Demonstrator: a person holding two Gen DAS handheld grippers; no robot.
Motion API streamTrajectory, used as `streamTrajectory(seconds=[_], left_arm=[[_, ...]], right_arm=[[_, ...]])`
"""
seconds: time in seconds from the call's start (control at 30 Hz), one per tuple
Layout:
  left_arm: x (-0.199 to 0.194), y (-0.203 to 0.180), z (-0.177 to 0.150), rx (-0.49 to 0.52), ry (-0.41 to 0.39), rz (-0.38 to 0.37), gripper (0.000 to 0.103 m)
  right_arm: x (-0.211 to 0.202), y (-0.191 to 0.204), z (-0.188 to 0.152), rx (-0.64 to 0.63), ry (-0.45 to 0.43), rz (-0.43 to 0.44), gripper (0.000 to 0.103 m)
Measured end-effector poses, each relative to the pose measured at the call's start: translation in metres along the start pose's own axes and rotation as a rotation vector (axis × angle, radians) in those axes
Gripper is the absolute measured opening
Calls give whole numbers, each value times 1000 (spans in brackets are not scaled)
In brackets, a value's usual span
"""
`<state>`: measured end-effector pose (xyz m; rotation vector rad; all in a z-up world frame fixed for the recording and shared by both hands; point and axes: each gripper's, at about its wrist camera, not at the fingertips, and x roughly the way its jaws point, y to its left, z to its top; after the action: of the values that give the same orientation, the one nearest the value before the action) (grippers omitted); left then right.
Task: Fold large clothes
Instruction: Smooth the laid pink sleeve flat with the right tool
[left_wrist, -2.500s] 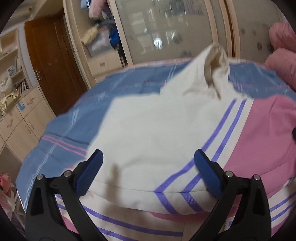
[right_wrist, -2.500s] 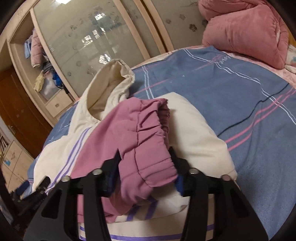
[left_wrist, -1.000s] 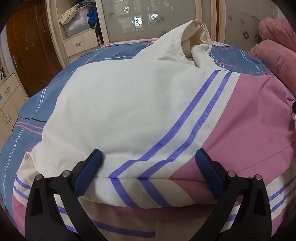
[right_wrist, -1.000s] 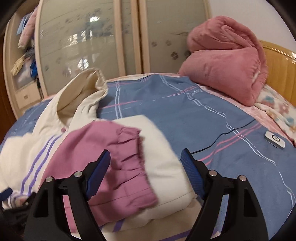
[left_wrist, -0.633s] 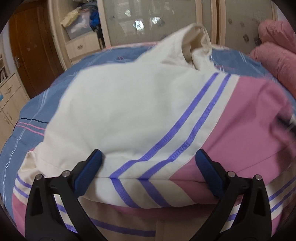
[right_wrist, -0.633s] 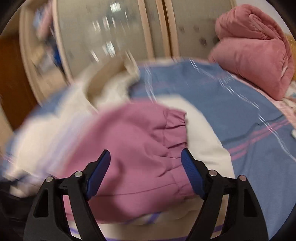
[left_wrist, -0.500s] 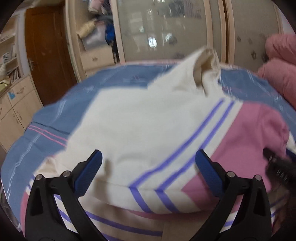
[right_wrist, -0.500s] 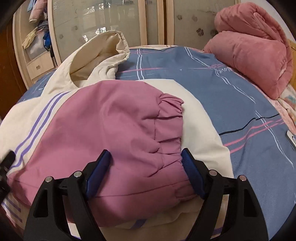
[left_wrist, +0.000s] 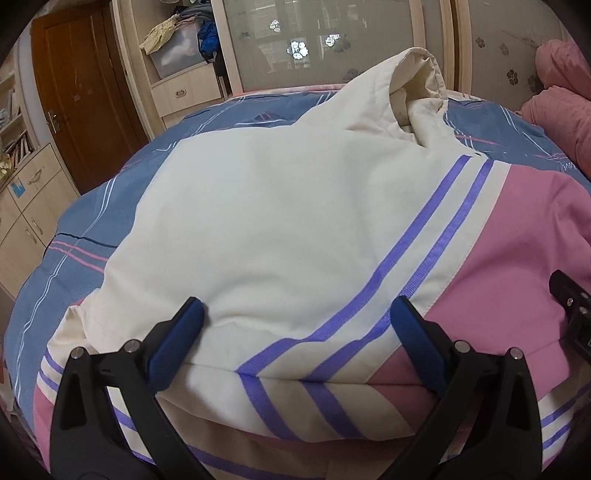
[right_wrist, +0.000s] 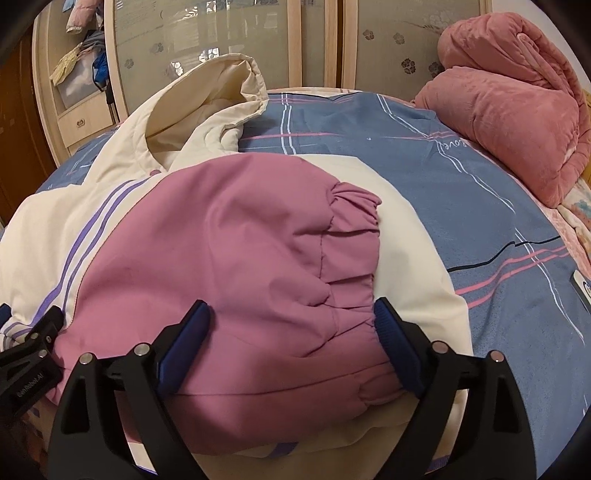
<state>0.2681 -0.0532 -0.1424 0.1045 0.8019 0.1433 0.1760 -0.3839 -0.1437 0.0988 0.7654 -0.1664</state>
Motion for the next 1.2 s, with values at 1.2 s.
streamTrajectory(seconds=[1.2], left_arm=[[20, -28, 21, 88, 72, -86, 101]], right_arm=[[8, -5, 3, -6, 8, -103, 102]])
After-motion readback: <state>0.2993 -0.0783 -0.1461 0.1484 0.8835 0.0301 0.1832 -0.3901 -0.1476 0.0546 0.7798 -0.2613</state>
